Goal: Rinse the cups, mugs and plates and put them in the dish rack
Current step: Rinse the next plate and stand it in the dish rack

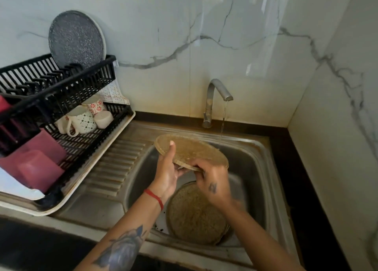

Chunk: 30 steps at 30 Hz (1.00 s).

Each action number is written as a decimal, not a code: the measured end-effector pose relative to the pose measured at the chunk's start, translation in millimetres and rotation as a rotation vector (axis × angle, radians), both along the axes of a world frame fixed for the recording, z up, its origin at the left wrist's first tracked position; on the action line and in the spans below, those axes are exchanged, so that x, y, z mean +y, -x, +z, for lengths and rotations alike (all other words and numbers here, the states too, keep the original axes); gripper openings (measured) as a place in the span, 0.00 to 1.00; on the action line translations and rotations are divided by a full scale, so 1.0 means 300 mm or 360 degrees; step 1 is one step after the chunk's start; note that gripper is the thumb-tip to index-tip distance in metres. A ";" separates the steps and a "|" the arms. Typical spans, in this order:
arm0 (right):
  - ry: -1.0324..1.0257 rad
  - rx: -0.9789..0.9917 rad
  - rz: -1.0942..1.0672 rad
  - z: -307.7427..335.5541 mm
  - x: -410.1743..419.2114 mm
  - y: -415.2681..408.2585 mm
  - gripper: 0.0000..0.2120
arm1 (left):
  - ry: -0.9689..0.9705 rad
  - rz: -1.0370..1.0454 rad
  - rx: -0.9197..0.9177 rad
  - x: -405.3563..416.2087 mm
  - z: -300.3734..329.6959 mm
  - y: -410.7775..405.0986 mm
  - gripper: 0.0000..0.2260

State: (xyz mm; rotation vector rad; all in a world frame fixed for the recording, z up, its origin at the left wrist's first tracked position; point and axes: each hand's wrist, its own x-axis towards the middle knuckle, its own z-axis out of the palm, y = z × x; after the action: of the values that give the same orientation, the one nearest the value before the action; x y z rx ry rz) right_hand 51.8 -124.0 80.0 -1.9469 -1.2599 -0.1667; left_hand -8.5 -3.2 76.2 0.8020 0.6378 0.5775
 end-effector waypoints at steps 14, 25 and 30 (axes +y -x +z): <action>0.1020 -0.0474 -0.0347 0.063 -0.019 -0.345 0.34 | 0.0197 0.0086 -0.0077 0.076 0.034 -0.200 0.18; 0.1233 -0.0998 0.0356 0.067 -0.001 -0.361 0.27 | 0.0354 -0.0263 -0.0115 0.141 0.048 -0.300 0.32; 0.1153 -0.0996 -0.0125 0.075 -0.089 -0.470 0.32 | 0.0309 -0.0255 -0.0126 0.142 0.037 -0.319 0.32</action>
State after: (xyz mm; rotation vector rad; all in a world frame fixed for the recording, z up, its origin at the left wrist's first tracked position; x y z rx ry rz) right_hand 192.9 -150.6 102.6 -2.6906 -1.8213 -0.4318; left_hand 87.1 39.4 87.4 0.6381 0.5422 0.3925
